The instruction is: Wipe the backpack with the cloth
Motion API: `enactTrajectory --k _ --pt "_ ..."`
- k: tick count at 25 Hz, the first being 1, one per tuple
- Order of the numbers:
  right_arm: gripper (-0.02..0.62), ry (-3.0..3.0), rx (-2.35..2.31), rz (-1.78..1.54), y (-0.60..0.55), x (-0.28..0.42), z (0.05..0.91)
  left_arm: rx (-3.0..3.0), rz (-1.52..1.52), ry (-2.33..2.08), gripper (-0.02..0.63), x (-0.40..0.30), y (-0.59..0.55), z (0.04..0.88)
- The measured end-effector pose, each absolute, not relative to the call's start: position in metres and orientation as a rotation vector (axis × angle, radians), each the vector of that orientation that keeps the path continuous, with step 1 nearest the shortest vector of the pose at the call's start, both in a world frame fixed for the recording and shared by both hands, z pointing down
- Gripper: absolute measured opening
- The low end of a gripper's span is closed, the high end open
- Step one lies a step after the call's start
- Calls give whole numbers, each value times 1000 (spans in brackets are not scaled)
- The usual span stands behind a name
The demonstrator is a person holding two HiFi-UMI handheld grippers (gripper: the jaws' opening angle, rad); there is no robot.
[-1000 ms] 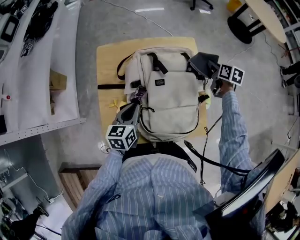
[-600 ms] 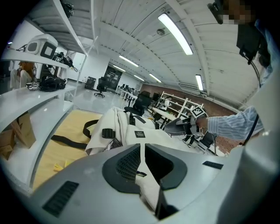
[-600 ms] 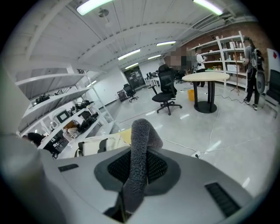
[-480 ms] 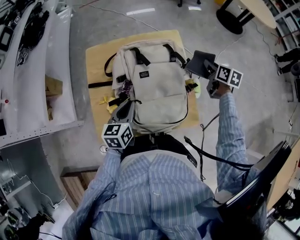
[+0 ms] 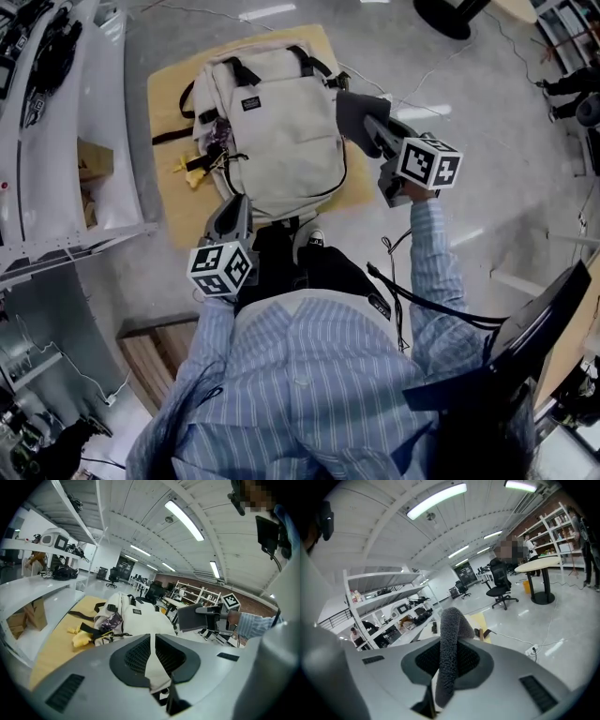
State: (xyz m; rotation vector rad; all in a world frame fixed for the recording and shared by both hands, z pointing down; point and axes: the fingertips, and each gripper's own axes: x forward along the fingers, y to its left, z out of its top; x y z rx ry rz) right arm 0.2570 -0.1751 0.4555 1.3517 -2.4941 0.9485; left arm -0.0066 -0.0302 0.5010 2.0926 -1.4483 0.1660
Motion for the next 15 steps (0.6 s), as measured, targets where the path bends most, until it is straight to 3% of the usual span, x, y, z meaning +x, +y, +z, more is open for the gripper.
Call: enactTrajectory --k 15 --pt "48 -2577 1195 1007 -45 178 473 2077 174 -1499 34 -33 28 498"
